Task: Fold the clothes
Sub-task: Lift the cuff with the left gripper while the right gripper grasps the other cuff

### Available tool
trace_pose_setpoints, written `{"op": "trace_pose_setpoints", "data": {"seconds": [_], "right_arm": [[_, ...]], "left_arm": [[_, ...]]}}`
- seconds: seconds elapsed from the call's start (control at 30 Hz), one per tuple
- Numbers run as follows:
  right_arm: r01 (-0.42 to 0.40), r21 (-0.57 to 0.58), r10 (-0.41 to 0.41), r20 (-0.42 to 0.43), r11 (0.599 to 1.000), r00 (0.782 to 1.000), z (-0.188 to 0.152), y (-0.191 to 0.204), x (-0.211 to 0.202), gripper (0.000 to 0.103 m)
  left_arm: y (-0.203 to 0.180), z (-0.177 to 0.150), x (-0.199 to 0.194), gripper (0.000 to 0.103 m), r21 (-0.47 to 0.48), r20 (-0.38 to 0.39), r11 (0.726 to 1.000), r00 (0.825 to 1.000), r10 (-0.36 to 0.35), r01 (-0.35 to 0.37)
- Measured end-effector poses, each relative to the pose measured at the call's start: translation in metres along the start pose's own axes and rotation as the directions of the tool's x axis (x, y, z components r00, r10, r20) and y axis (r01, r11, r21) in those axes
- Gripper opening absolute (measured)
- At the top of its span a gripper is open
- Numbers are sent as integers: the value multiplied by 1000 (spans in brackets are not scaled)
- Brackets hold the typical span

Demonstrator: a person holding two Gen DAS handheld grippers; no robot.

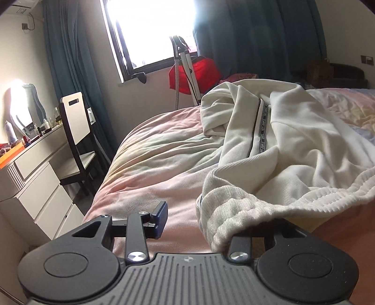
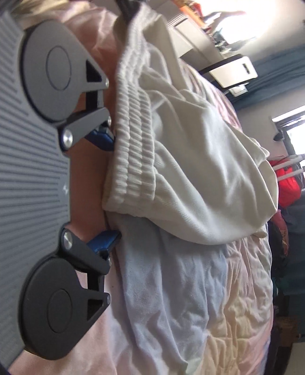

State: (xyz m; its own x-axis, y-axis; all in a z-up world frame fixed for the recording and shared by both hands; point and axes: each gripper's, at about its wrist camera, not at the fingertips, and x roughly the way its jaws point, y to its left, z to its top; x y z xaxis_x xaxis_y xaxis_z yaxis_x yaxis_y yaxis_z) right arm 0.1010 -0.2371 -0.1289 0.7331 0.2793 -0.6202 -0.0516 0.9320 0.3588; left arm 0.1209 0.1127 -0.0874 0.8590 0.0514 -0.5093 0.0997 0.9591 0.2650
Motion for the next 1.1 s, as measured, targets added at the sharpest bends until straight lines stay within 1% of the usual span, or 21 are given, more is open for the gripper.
{"op": "trace_pose_setpoints", "data": {"seconds": [0.03,0.07,0.13,0.2,0.23,0.27,0.33,0.37,0.4,0.43,0.5,0.57,0.6,0.67,0.7,0.8,0.87,0.93,1.0,1.07,1.1], "right_arm": [[-25,47,25,18,999,1000,2,-6,-1,76],[-34,80,31,36,996,999,4,-11,-3,74],[-35,100,29,65,994,997,6,-16,-1,73],[-10,60,8,39,998,999,8,-16,13,73],[2,23,-2,31,1000,1000,7,-13,20,71],[6,-16,-6,51,1000,999,6,-9,22,68],[11,-73,-3,103,997,995,9,3,13,40],[16,-90,-4,131,996,991,13,8,7,31],[22,-107,-5,159,994,987,16,13,0,16],[28,-123,-5,186,992,982,20,18,-7,12],[24,-132,10,249,991,968,29,24,-27,12],[12,-142,33,309,990,950,36,28,-50,12],[31,-176,27,321,984,947,38,33,-57,12],[72,-242,15,342,968,939,40,43,-70,12],[93,-270,-1,322,959,947,39,45,-69,12],[116,-272,-59,211,955,976,33,36,-49,12],[132,-268,-98,136,954,986,28,28,-35,12],[113,-217,-91,105,970,990,29,16,-30,12],[94,-178,-76,106,980,991,32,9,-33,12],[95,-174,-76,113,980,991,32,7,-35,12],[100,-180,-80,112,979,990,31,7,-36,12]], "left_arm": [[2,1,-1,46,-7,1,1000,1000,-3,3],[3,1,-1,46,-13,3,1000,1000,-4,4],[5,2,-2,47,-20,6,1000,1000,-6,6],[4,1,-1,48,-15,0,1000,1000,-10,10],[4,1,-1,48,-13,-4,1000,1000,-12,12],[4,0,0,49,-10,-8,1000,1000,-15,15],[2,-1,0,51,5,-14,1000,1000,-11,11],[1,-2,0,51,14,-18,1000,1000,-8,9],[0,-2,-1,52,23,-21,1000,1000,-6,6],[1,-2,-1,56,25,-21,1000,1000,5,-4],[5,-1,-2,63,11,-22,1000,999,27,-27],[11,0,-4,64,-36,-40,999,999,9,-10],[14,0,-6,65,-59,-48,998,999,-4,1],[15,1,-9,66,-72,-57,997,998,-33,29],[15,1,-11,66,-74,-64,996,997,-49,44],[9,-1,-14,66,-67,-108,995,991,-78,71],[-5,-4,-17,66,24,-129,998,990,-60,63],[-18,-4,-24,66,106,-116,991,991,-69,81],[-29,-2,-41,67,175,-40,980,996,-85,91],[-40,0,-58,74,246,42,965,994,-105,92],[-45,0,-70,79,284,96,954,987,-127,95]]}}
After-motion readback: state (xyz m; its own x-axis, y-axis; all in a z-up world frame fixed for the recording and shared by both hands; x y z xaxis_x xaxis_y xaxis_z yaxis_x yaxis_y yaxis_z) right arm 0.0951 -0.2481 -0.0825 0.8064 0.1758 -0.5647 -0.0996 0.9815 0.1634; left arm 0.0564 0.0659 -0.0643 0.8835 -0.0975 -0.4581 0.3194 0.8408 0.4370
